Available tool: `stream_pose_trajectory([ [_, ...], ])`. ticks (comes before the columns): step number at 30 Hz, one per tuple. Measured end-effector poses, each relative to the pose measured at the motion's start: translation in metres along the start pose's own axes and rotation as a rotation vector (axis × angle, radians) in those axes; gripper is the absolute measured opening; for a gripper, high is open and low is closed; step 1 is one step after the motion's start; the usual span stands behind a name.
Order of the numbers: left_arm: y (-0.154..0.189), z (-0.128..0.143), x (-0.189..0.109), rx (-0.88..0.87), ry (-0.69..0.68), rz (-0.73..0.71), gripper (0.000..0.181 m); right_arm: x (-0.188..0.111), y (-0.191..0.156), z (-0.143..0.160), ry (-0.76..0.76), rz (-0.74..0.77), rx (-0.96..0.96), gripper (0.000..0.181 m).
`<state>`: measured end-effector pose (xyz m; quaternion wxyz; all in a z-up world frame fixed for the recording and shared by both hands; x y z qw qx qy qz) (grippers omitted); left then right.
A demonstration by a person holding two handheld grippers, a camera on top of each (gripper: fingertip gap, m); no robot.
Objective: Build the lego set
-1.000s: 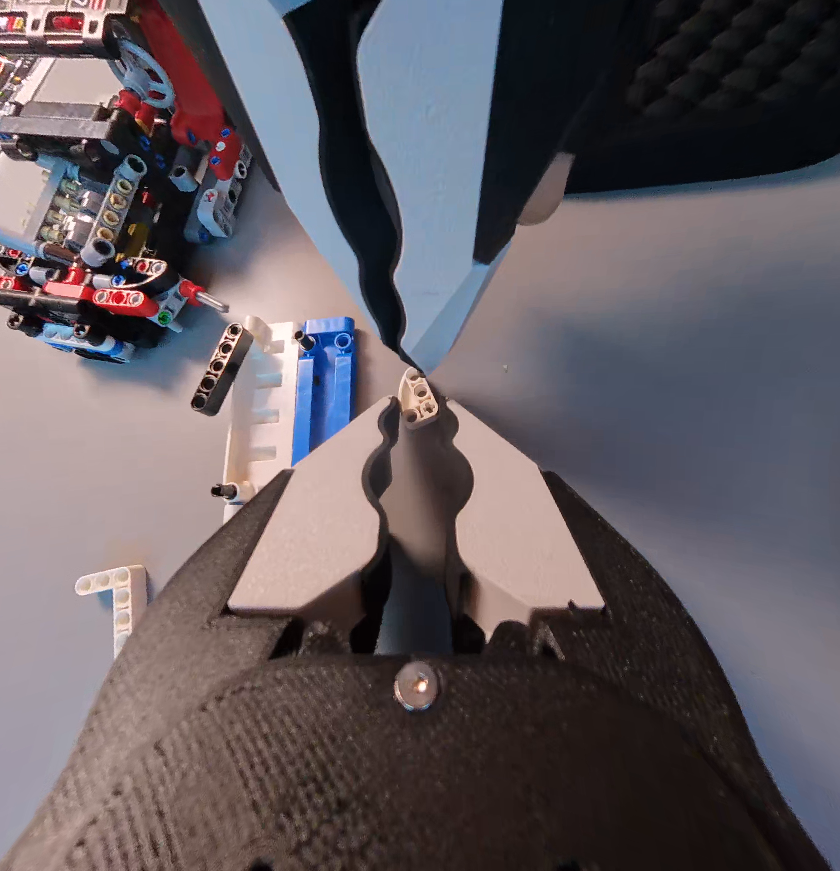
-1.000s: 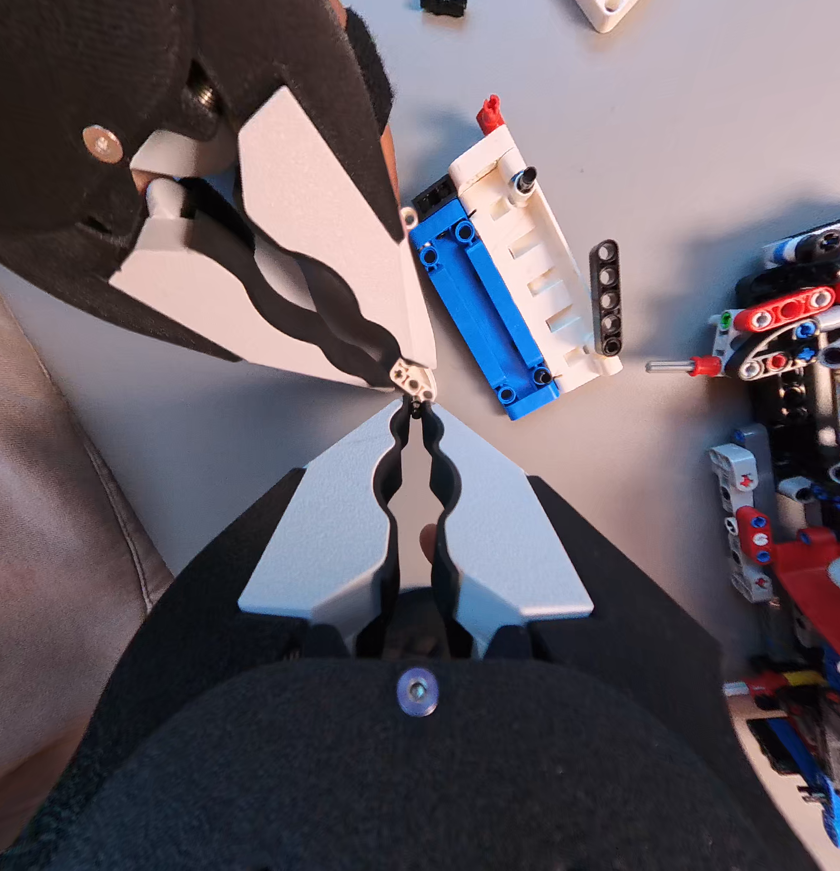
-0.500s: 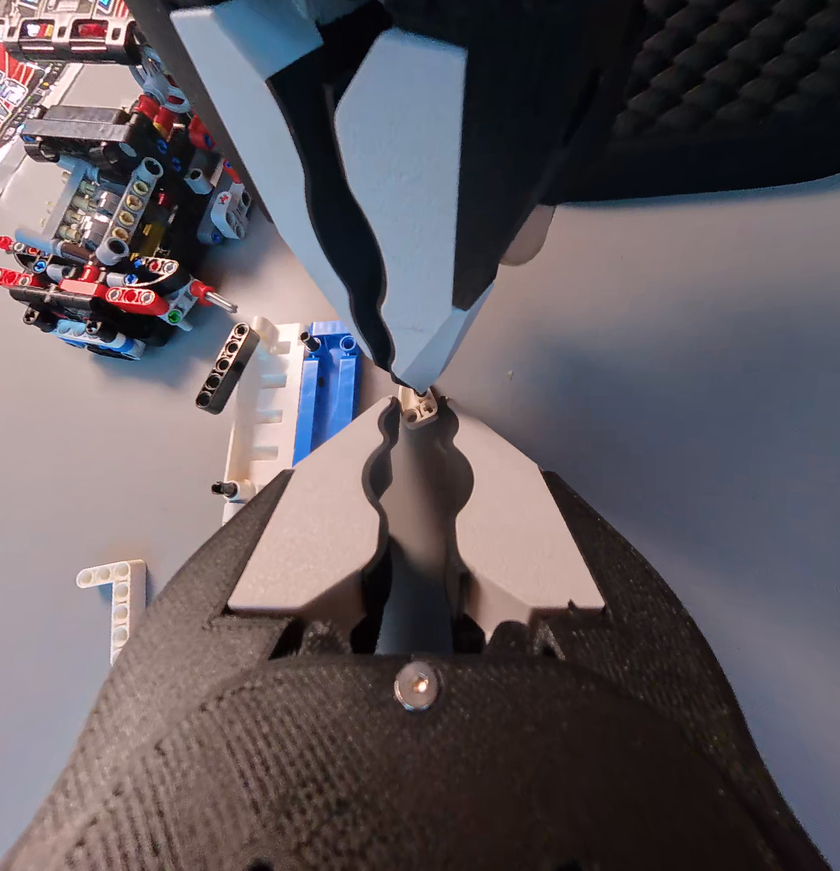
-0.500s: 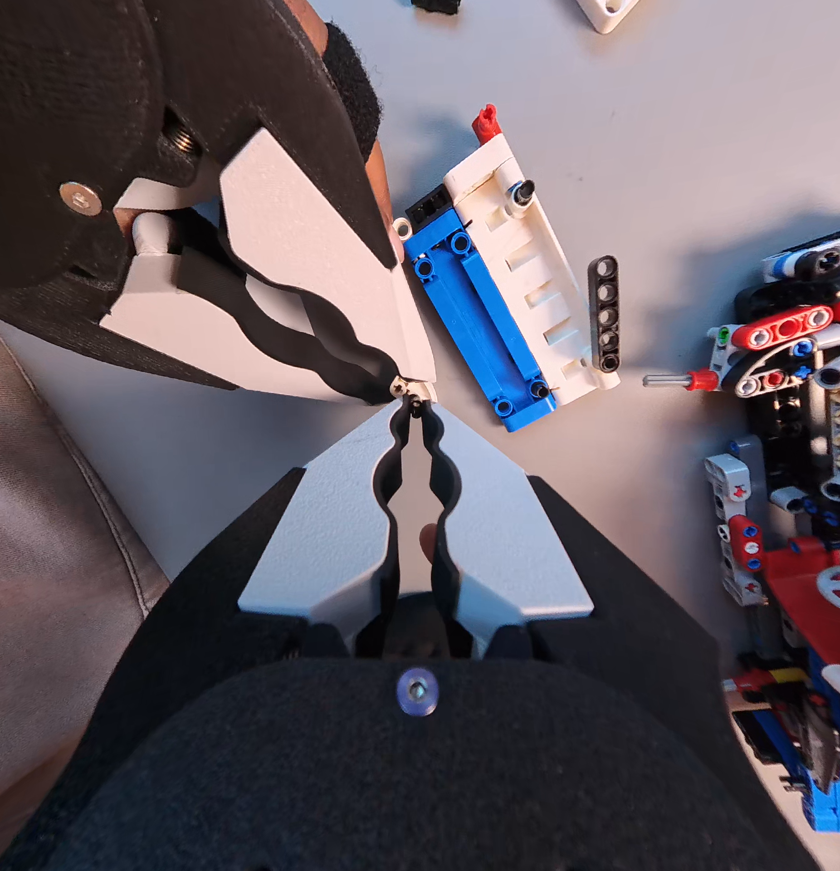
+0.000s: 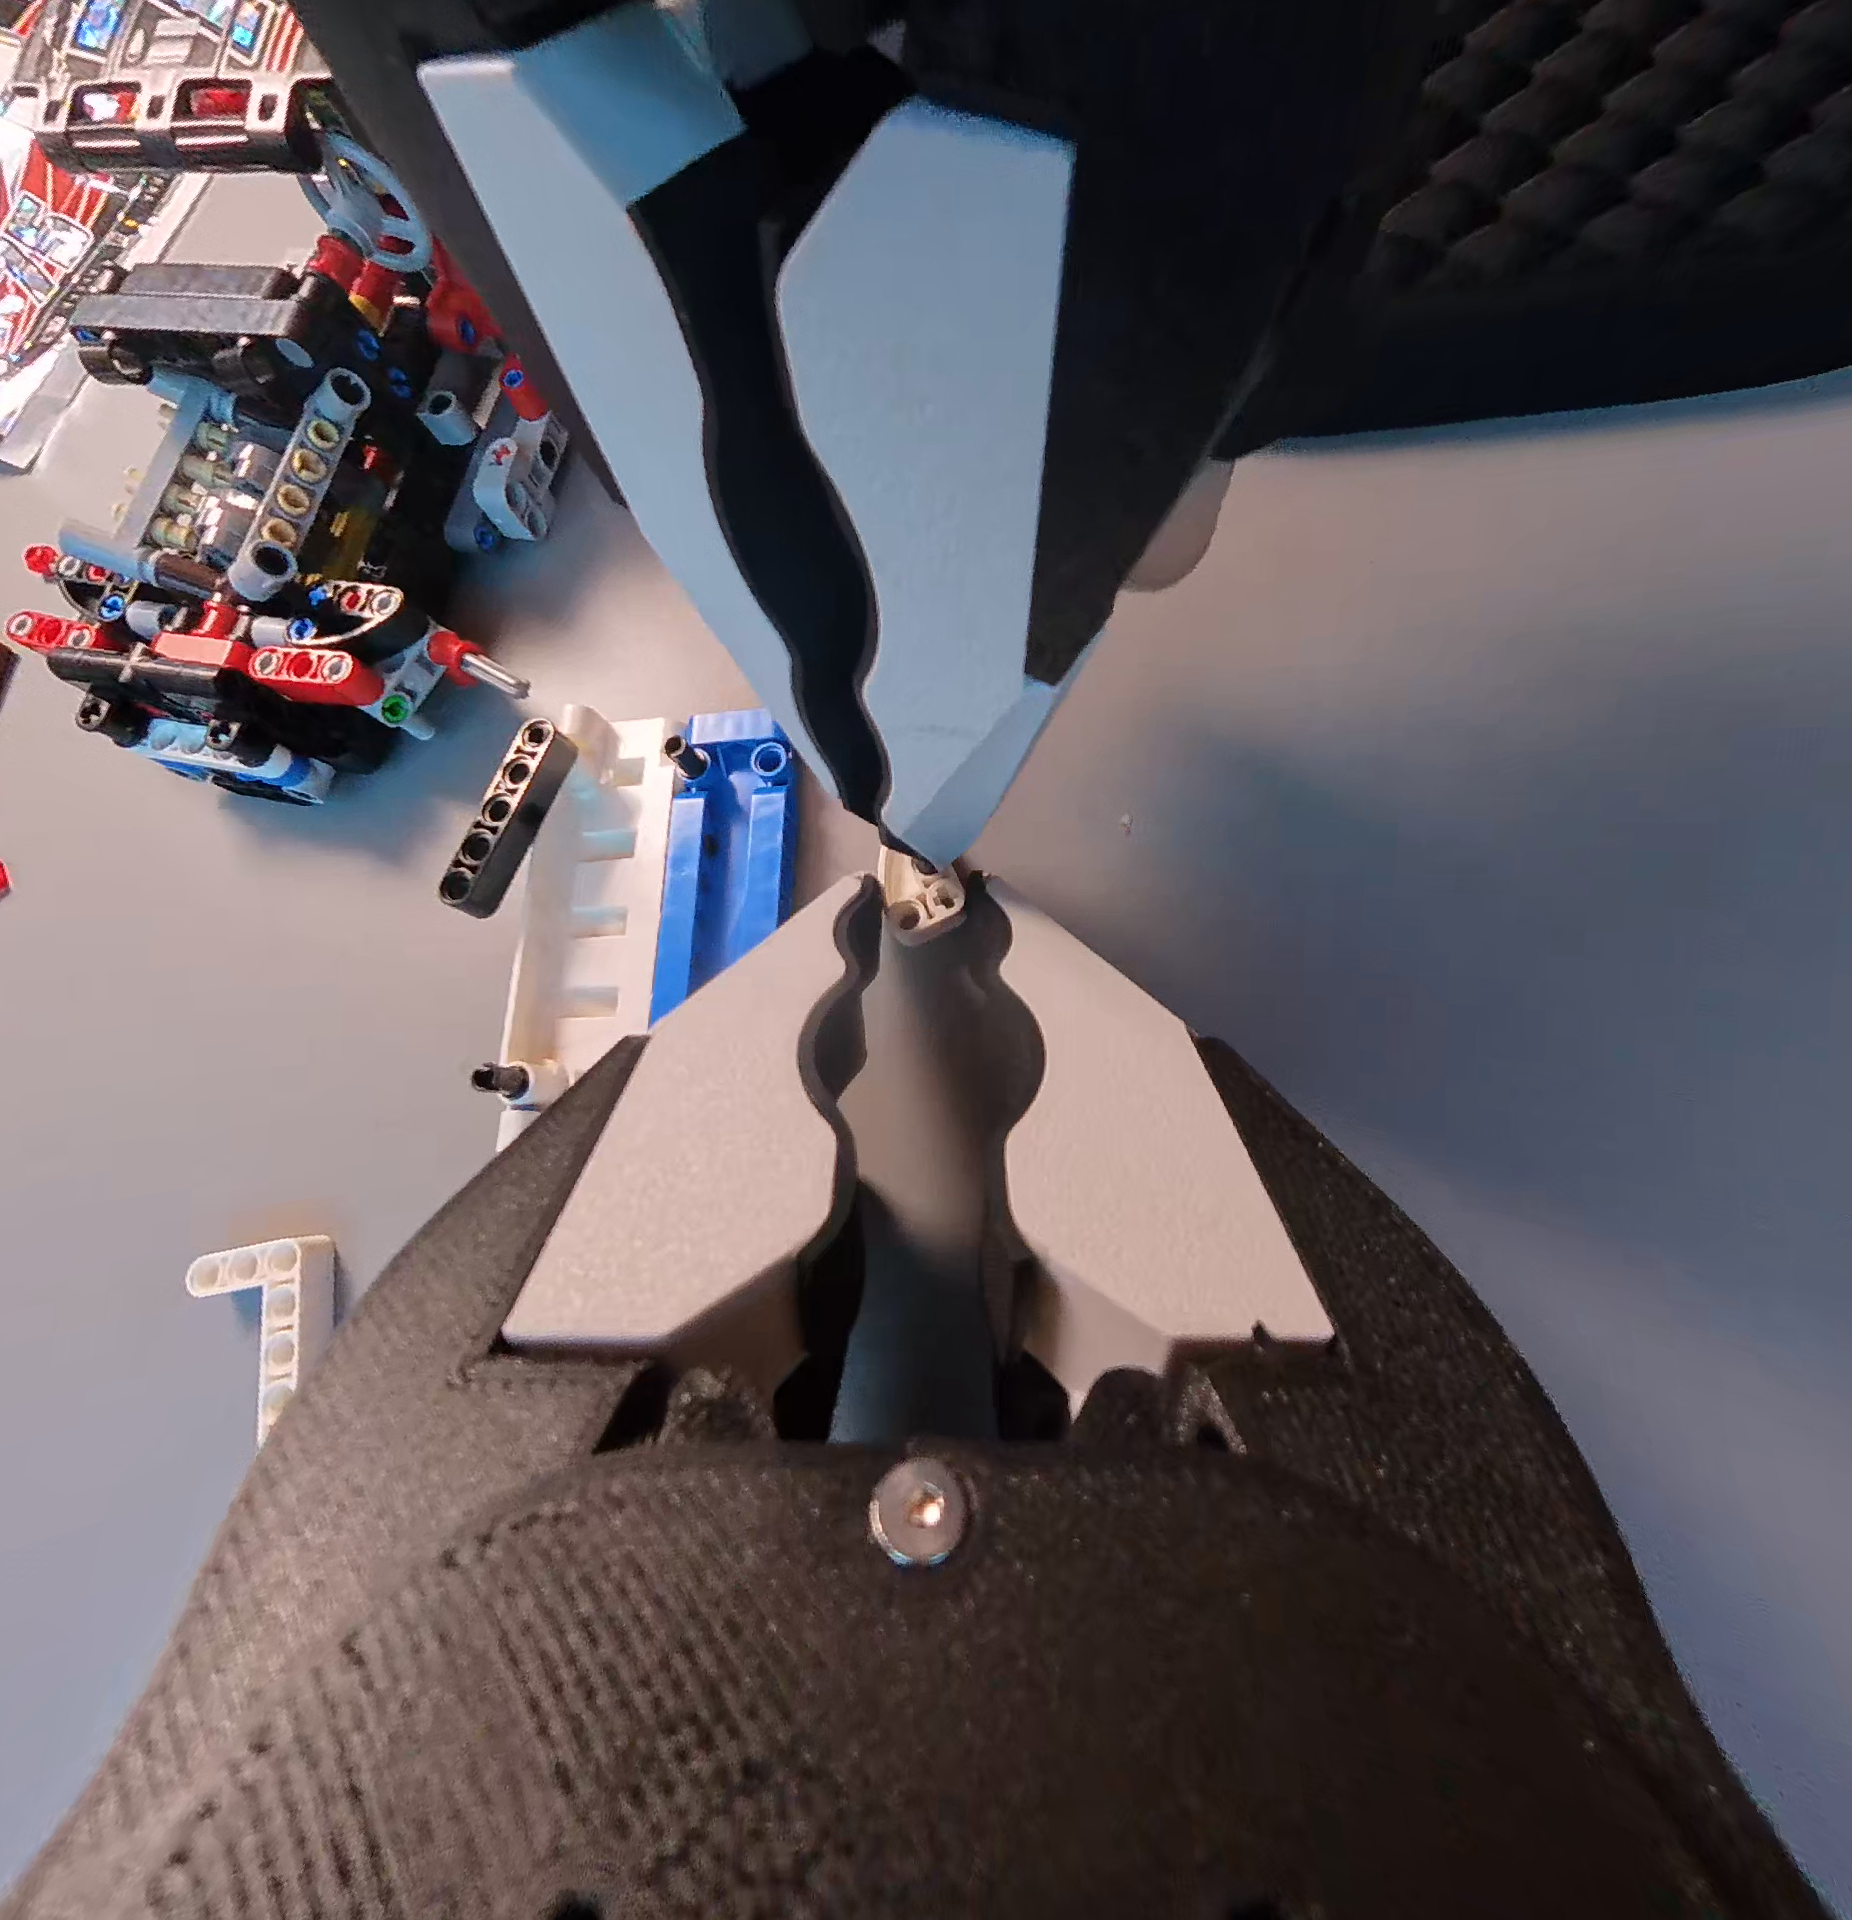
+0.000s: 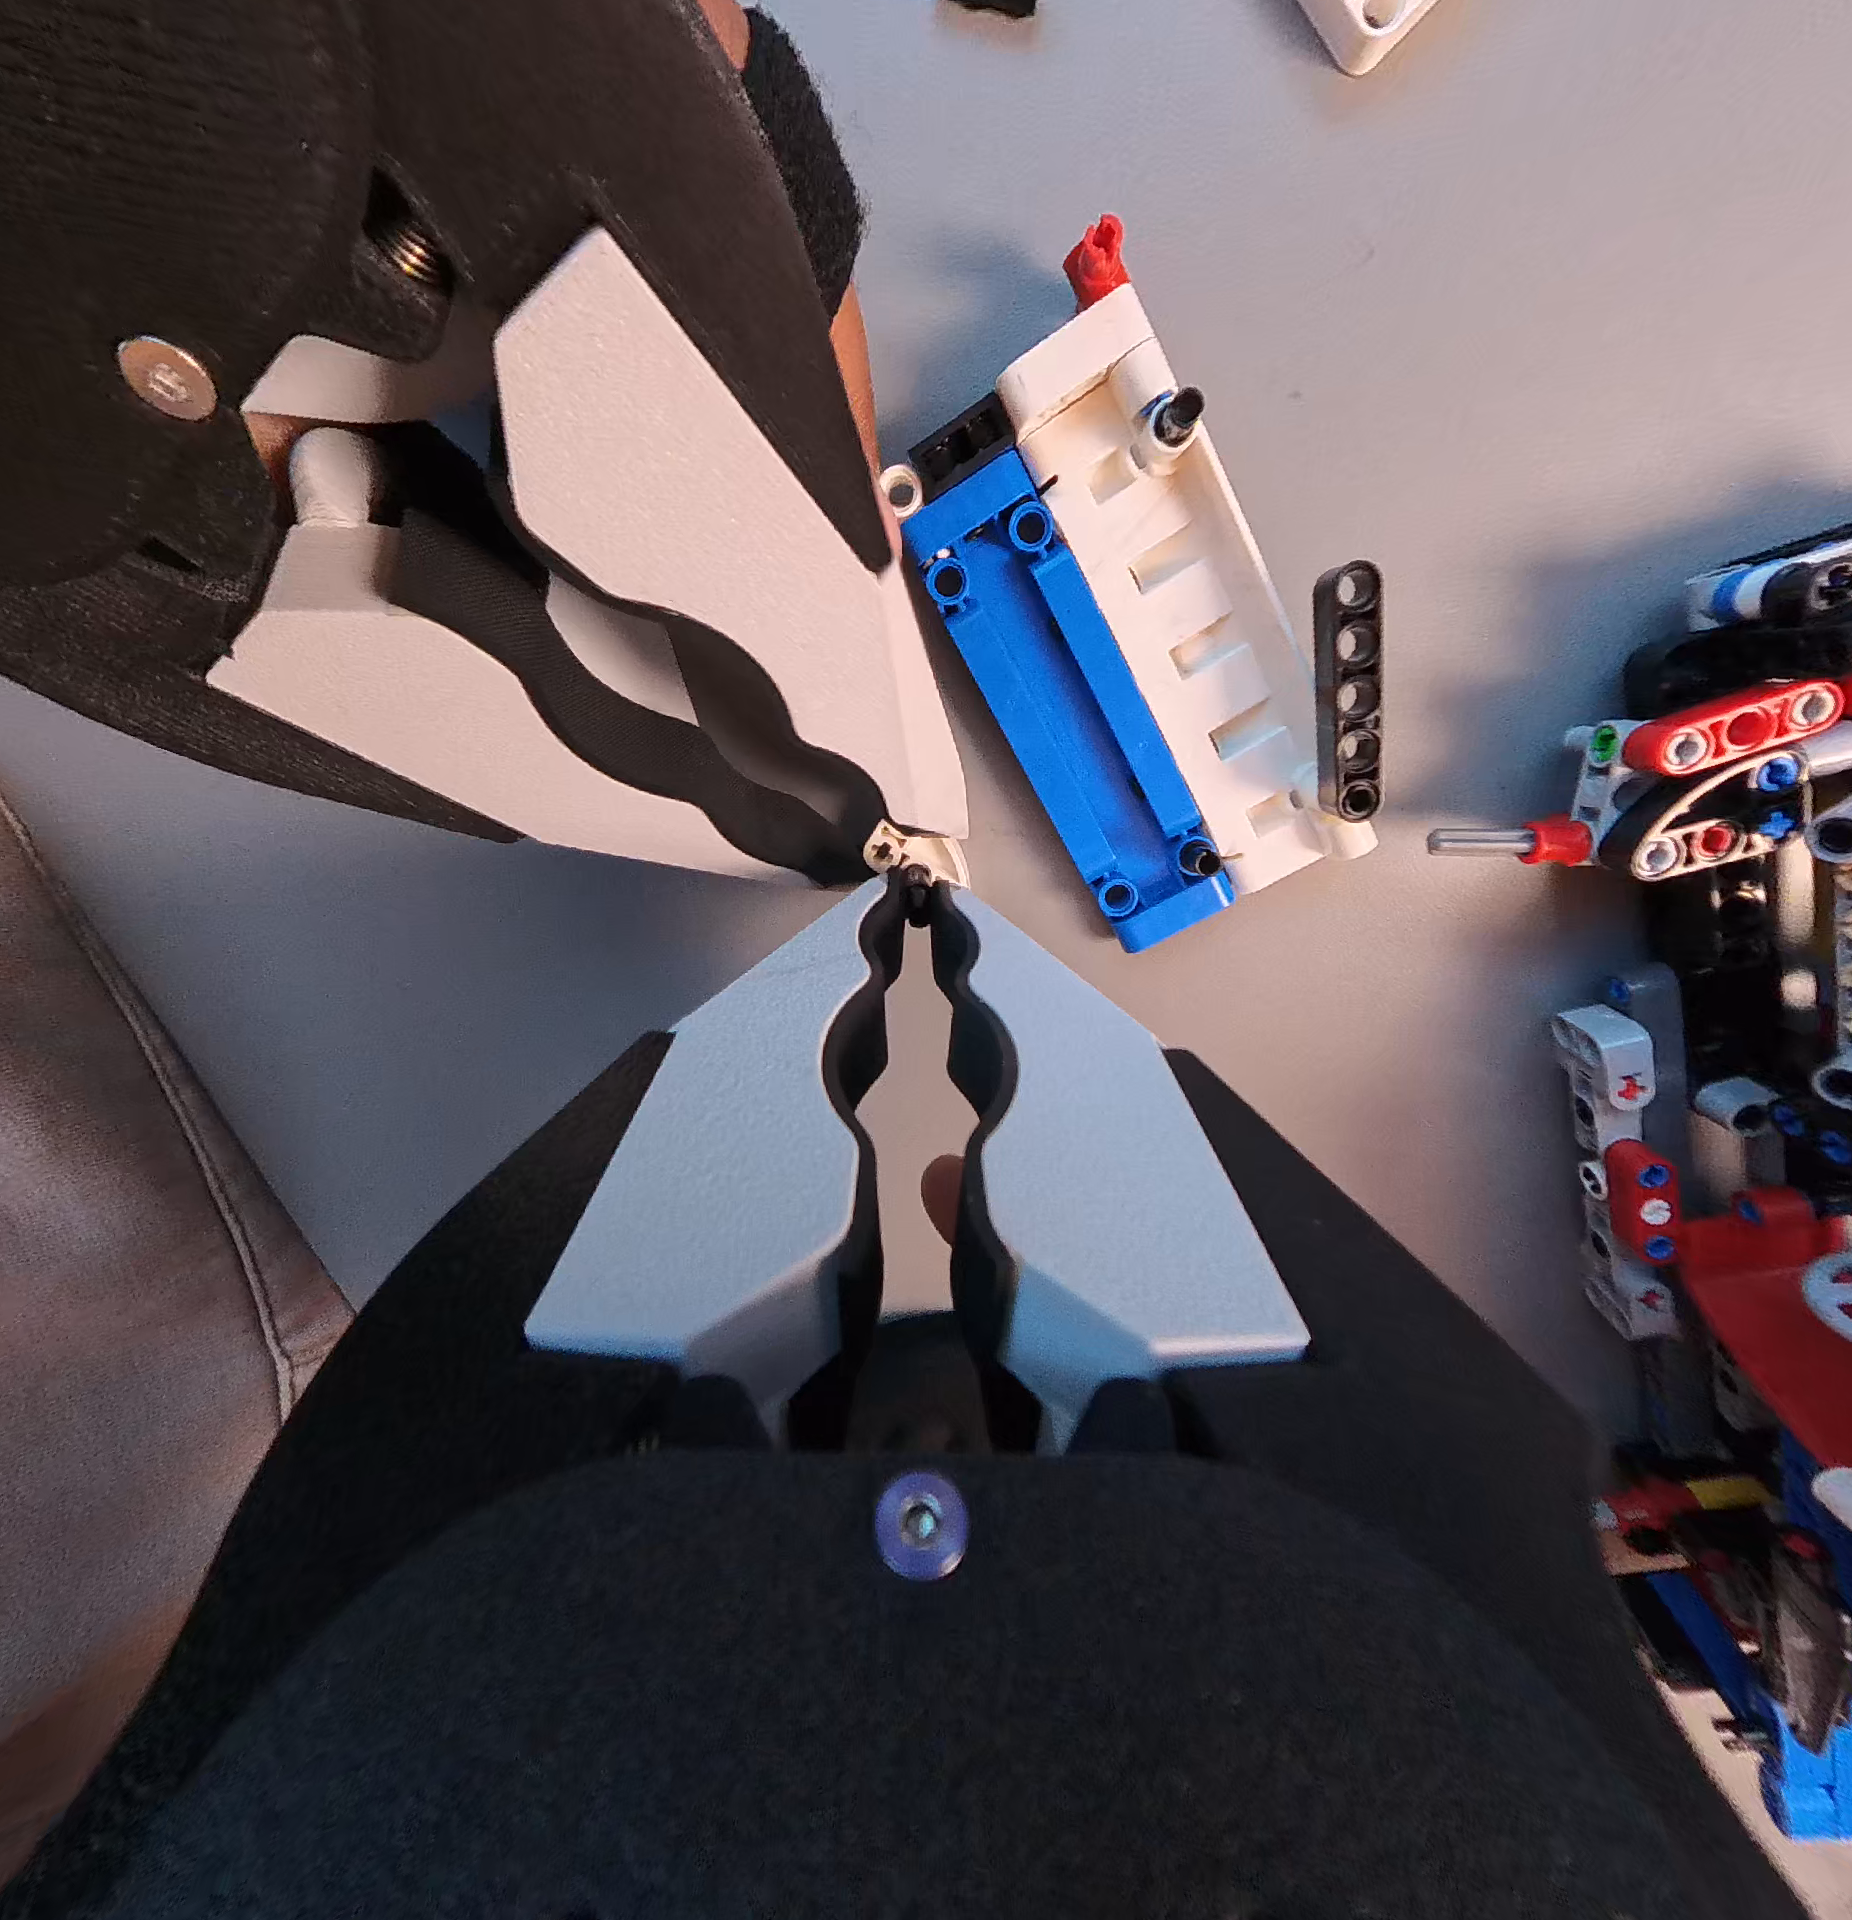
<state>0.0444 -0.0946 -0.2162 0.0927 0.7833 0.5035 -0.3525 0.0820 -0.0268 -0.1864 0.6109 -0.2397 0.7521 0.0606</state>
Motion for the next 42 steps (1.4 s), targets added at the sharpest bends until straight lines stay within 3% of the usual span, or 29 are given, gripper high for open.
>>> stream_pose_trajectory([
  [7,0.000,0.000,0.000,0.015,0.008,-0.011,0.014,0.000,0.006,-0.003,-0.013,-0.067,0.061,0.002],
  [17,0.000,0.001,0.000,0.019,0.013,-0.011,0.014,0.005,-0.002,-0.007,-0.066,0.038,-0.007,0.002],
  [22,0.000,0.001,0.000,0.022,0.015,-0.012,0.014,0.003,-0.002,0.002,0.069,0.028,0.028,0.004],
  [24,0.000,0.001,0.000,0.022,0.016,-0.011,0.014,-0.012,0.002,-0.001,0.201,-0.021,0.061,0.016],
  [27,0.000,0.001,0.000,0.024,0.017,-0.009,0.014,-0.035,0.009,-0.001,0.274,0.004,0.027,0.010],
  [34,0.001,0.001,0.000,0.030,0.018,-0.015,0.014,-0.007,0.000,0.006,0.152,-0.053,-0.017,0.002],
  [42,0.001,0.001,0.000,0.031,0.018,-0.011,0.014,-0.005,-0.001,0.005,0.108,-0.024,-0.046,0.000],
])
Point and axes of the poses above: each gripper's, where its closed fingertips meet, x out along the fingers, z out of its underside, y = z × x across the jaws, the point moved 8 cm from there along -x, back along the fingers, and after that the axes turned 6 degrees about -z, right-handed, at the moved point
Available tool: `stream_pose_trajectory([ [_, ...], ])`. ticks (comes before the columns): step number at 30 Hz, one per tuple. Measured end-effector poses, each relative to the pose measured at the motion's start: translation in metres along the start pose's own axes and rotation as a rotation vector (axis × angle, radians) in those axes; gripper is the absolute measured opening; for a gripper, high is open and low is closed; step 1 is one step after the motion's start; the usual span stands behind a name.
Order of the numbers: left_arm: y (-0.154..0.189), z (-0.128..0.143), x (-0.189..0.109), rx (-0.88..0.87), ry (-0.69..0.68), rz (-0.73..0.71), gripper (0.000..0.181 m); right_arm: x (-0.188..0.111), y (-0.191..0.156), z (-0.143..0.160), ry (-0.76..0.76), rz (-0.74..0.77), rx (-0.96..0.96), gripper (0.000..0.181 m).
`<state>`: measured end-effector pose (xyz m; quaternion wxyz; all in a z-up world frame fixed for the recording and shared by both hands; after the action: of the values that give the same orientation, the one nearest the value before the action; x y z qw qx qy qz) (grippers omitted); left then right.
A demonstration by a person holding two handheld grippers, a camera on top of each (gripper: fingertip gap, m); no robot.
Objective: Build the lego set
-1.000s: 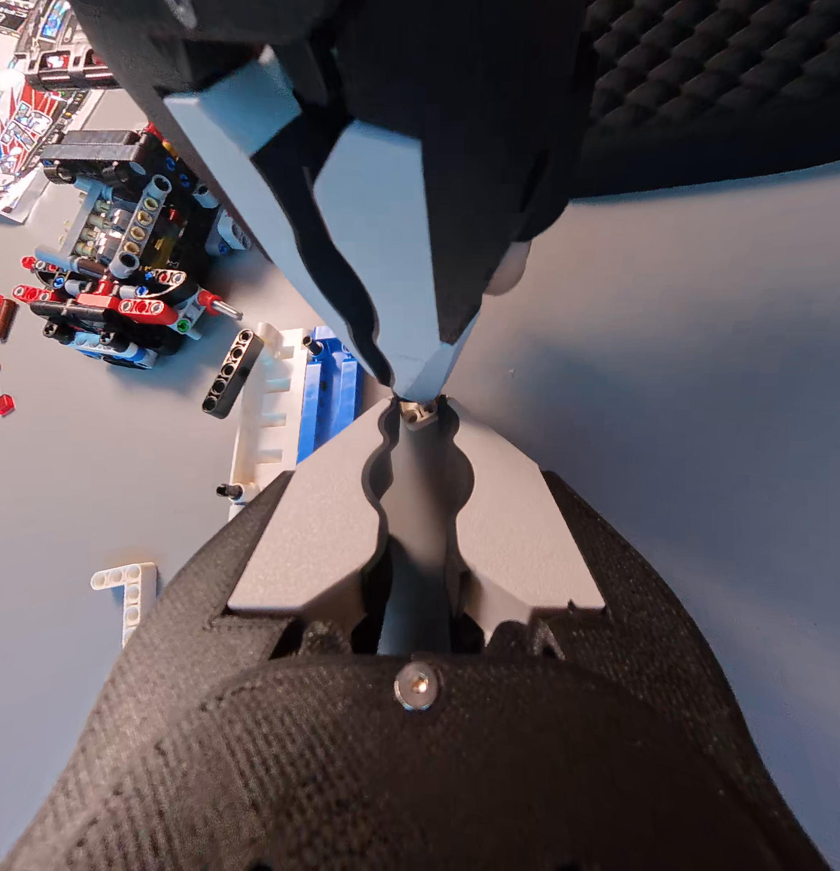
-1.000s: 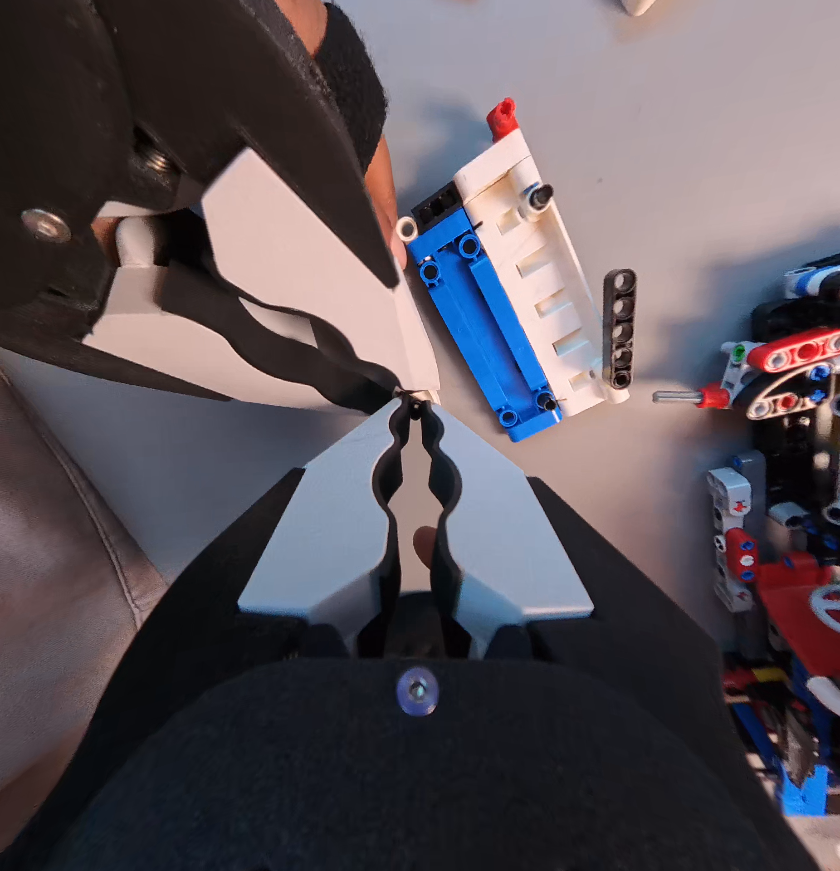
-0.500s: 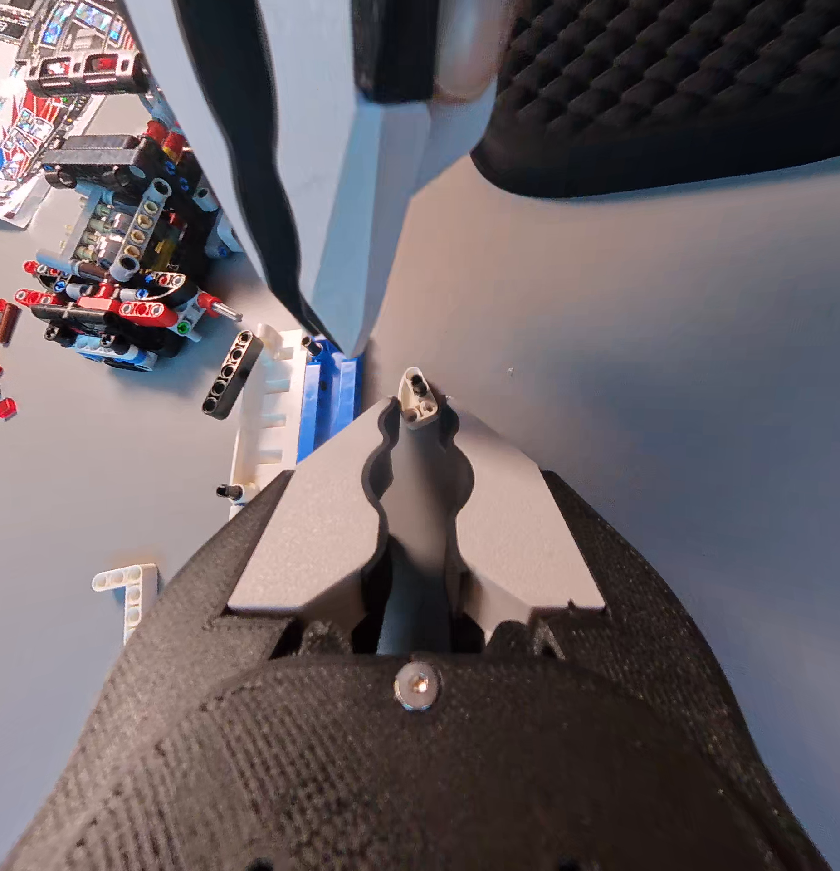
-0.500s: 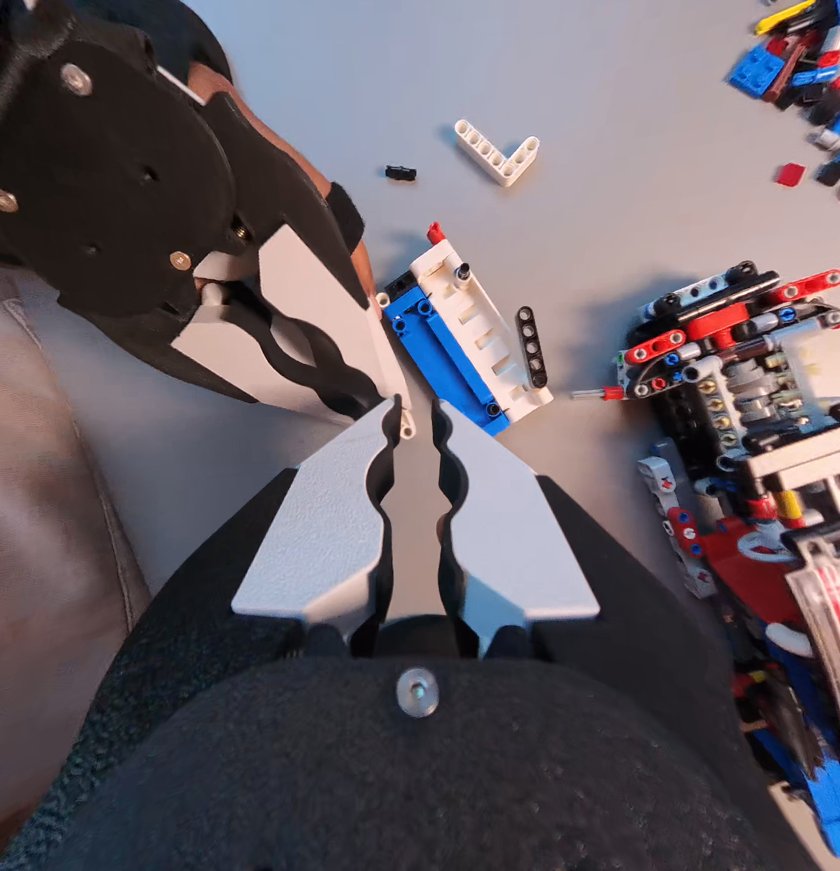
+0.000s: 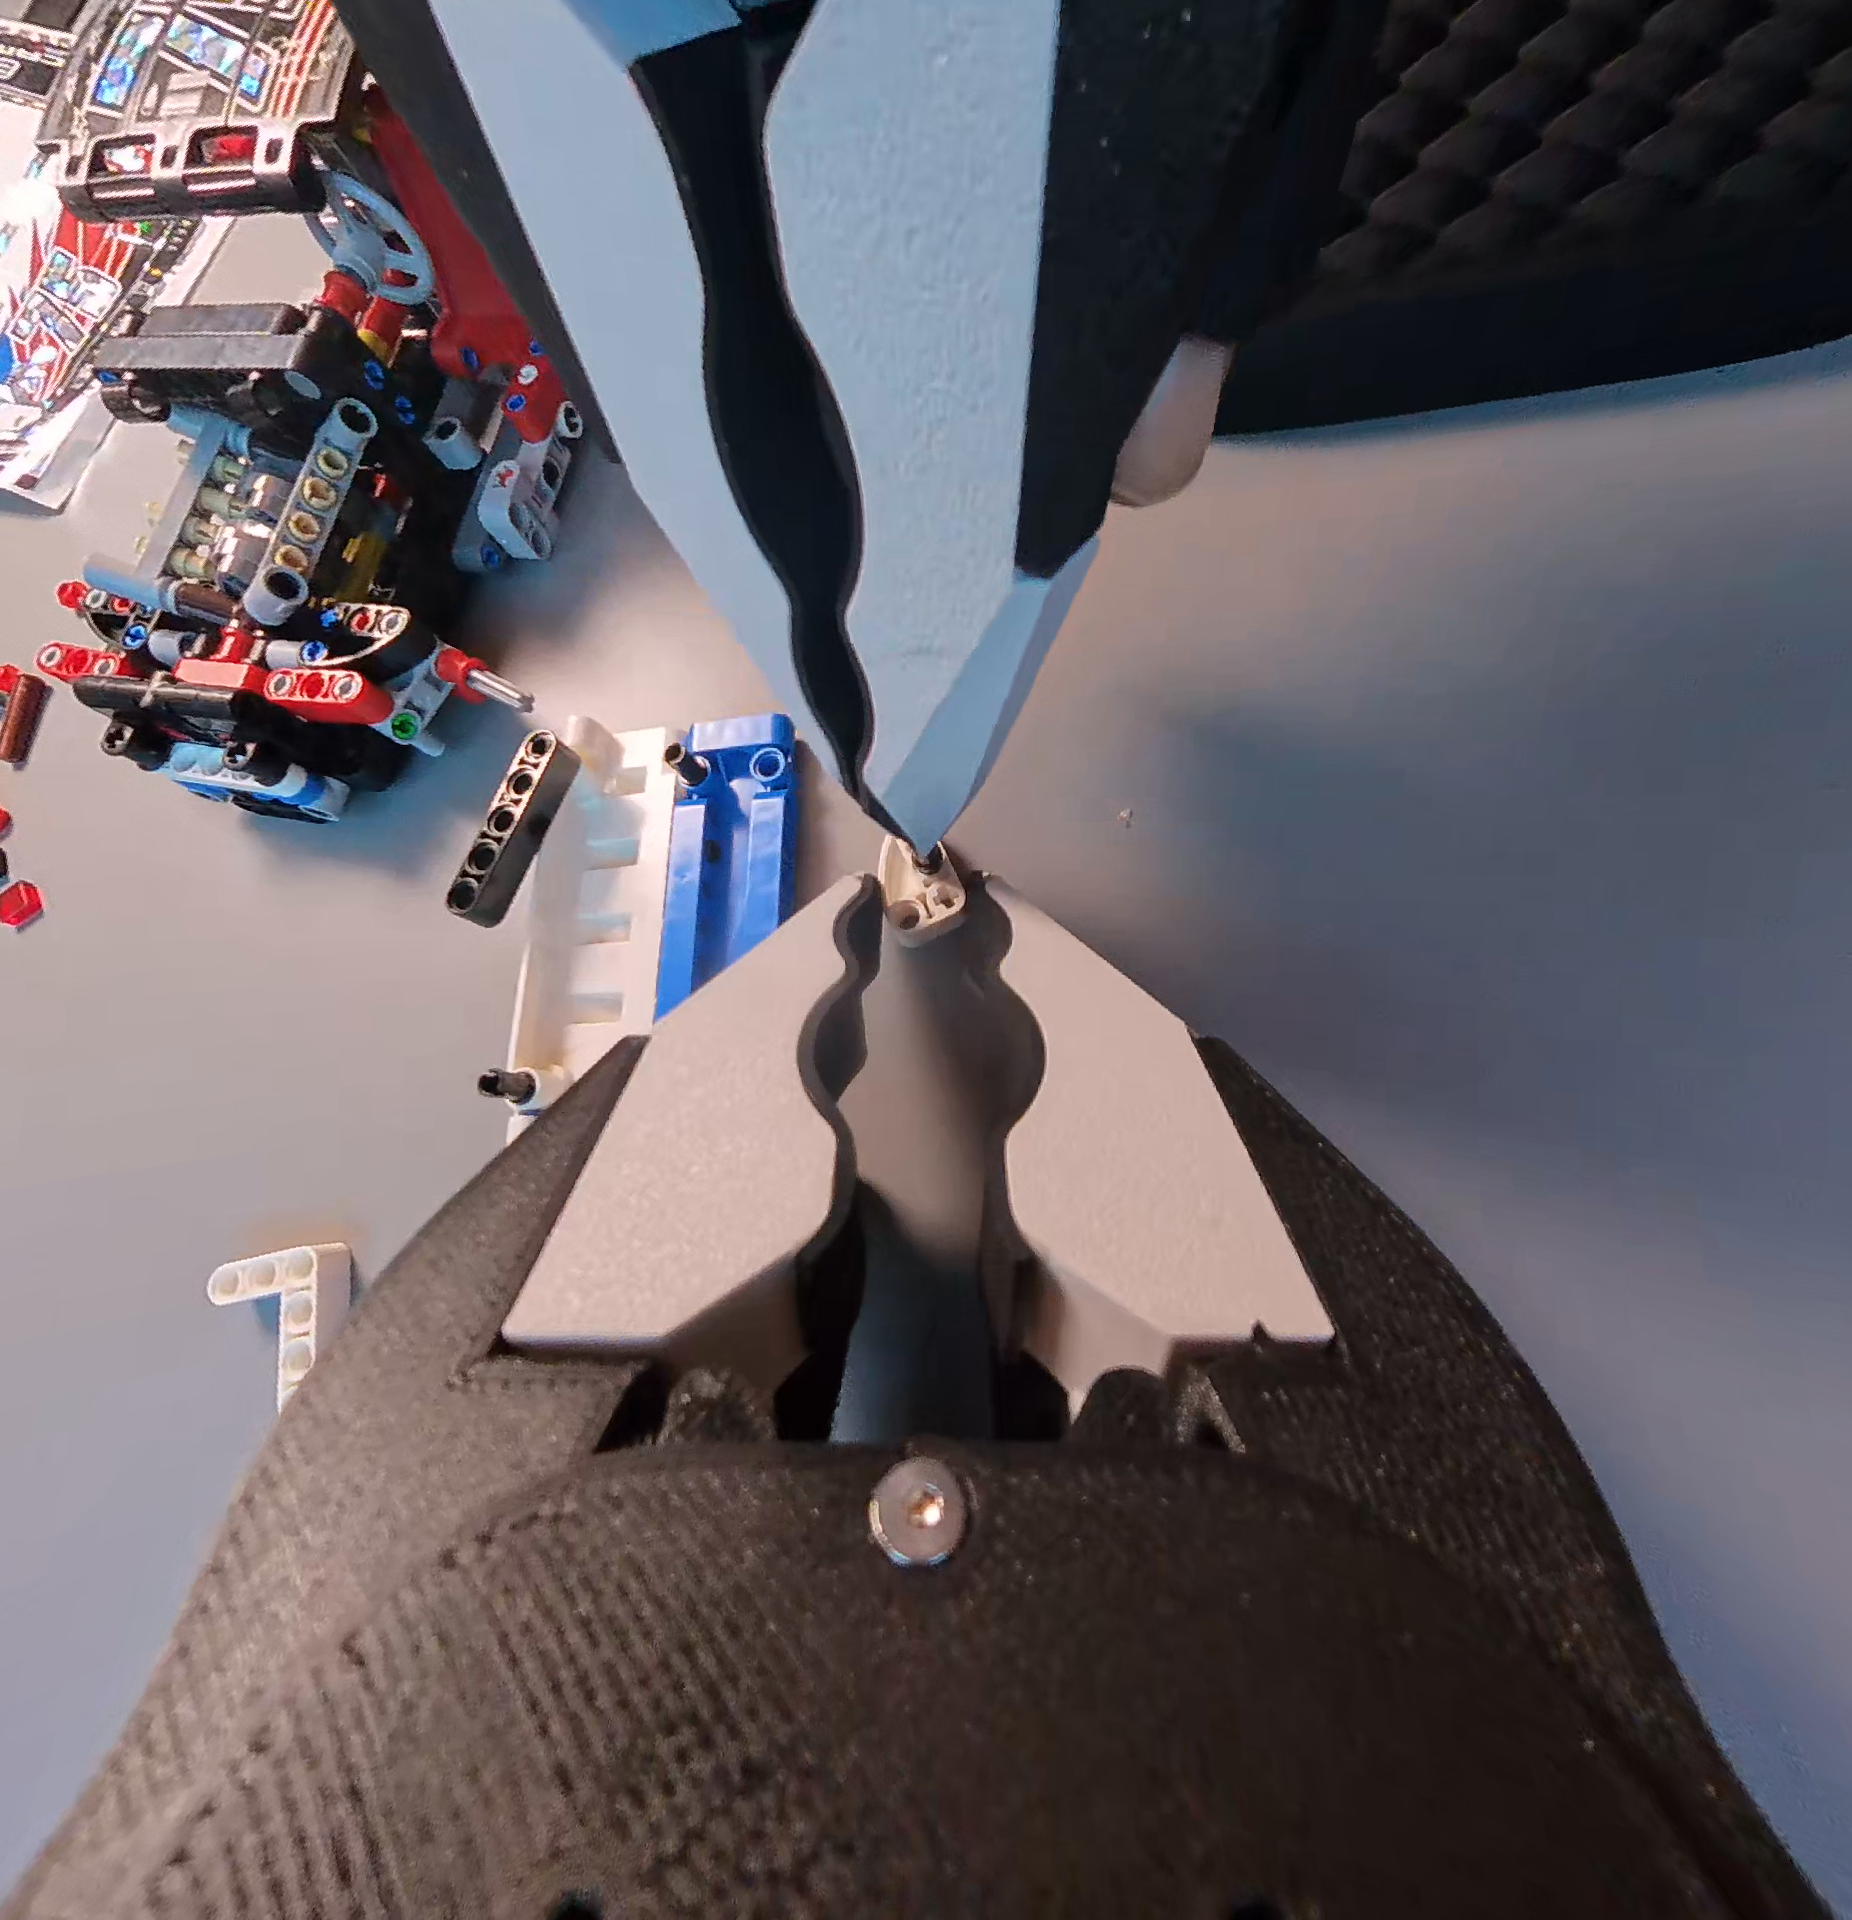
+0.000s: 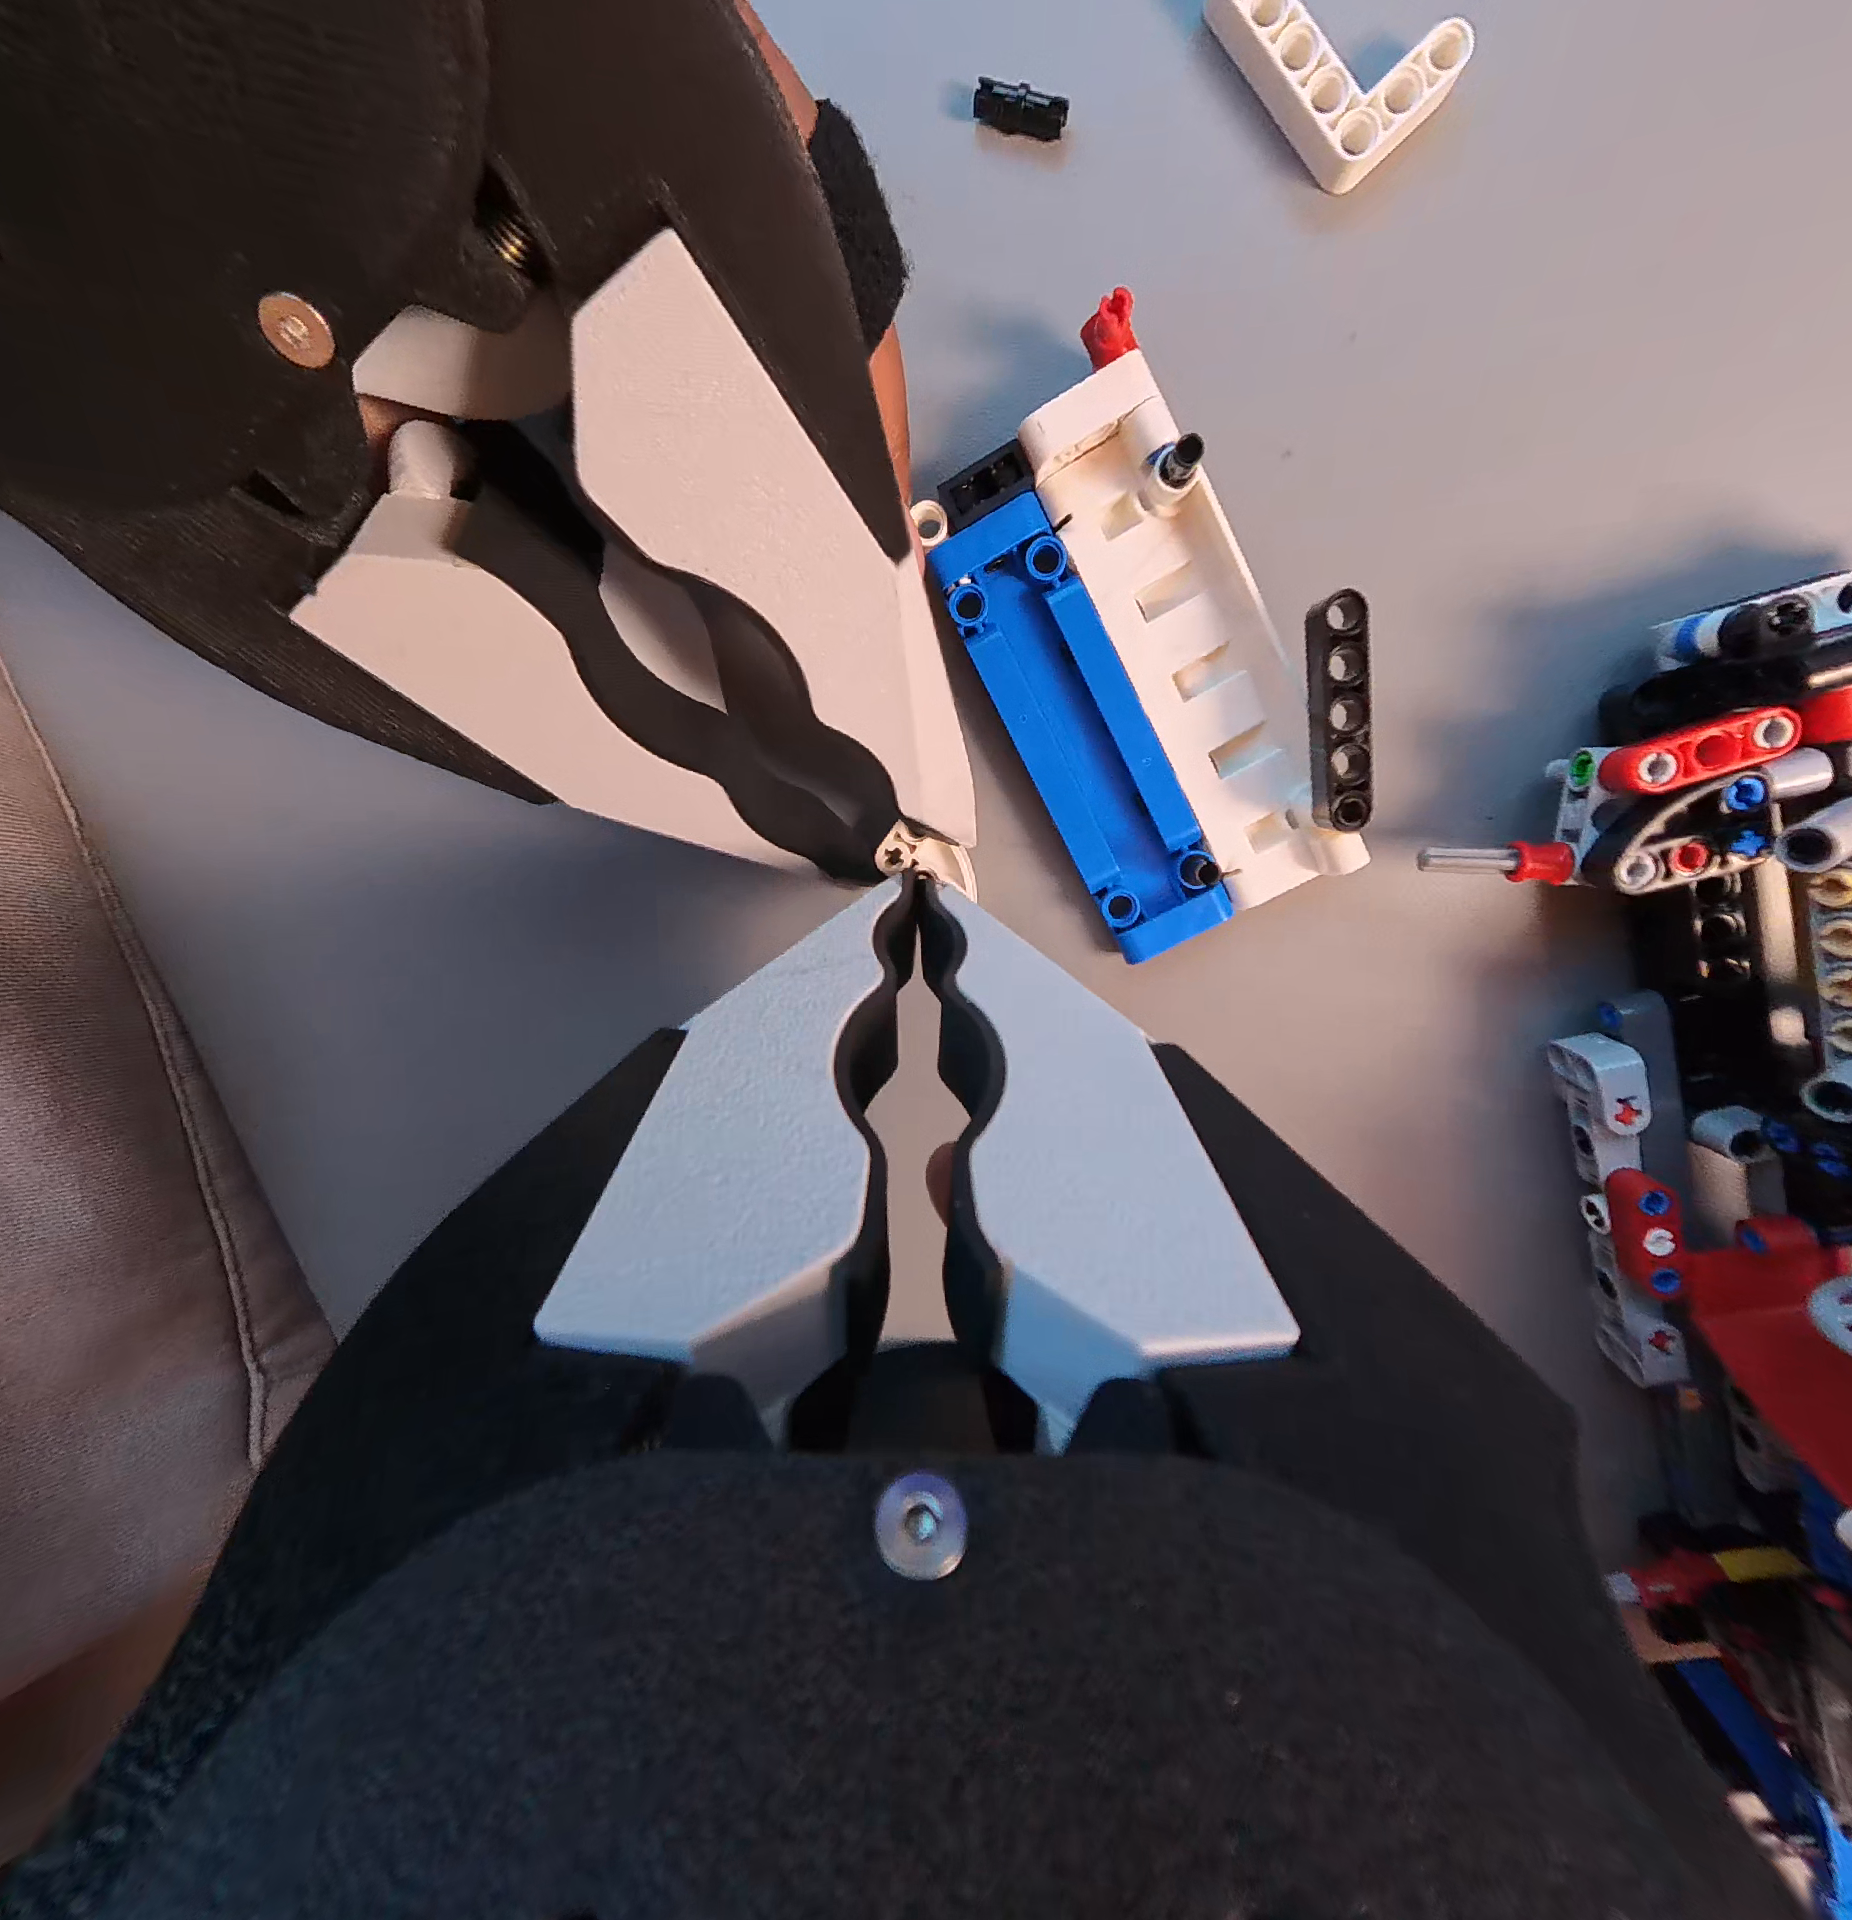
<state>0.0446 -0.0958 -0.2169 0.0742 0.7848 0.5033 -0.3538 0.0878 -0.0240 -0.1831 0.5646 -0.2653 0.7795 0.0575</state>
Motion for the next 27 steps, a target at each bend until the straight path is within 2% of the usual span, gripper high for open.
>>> stream_pose_trajectory([
  [9,0.000,0.000,0.000,0.008,-0.001,-0.001,0.014,0.003,-0.002,-0.004,-0.068,0.041,-0.036,0.000],
  [13,0.001,0.001,-0.003,0.021,-0.001,0.018,0.014,0.000,0.000,0.000,0.070,0.004,0.024,0.000],
  [16,0.003,0.005,-0.011,0.062,-0.010,0.058,0.014,-0.020,0.007,0.001,0.285,-0.015,0.054,0.018],
  [20,0.003,0.015,-0.025,0.104,-0.041,0.102,0.014,-0.024,0.018,0.024,0.289,0.132,-0.026,0.027],
  [22,-0.001,0.021,-0.032,0.084,-0.057,0.148,0.014,-0.018,0.022,0.031,0.308,0.138,-0.024,0.028],
  [27,-0.014,0.037,-0.047,0.091,-0.053,0.209,0.019,-0.008,0.022,0.020,0.365,0.156,-0.087,0.026],
])
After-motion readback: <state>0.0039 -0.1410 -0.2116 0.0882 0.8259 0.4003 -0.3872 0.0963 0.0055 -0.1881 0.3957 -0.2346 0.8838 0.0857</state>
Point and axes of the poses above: each gripper's, where its closed fingertips meet, x out along the fingers, z out of its underside, y = z × x across the jaws, the point moved 8 cm from there along -x, back along the fingers, and after that the axes turned 6 degrees about -z, right-handed, at the moved point
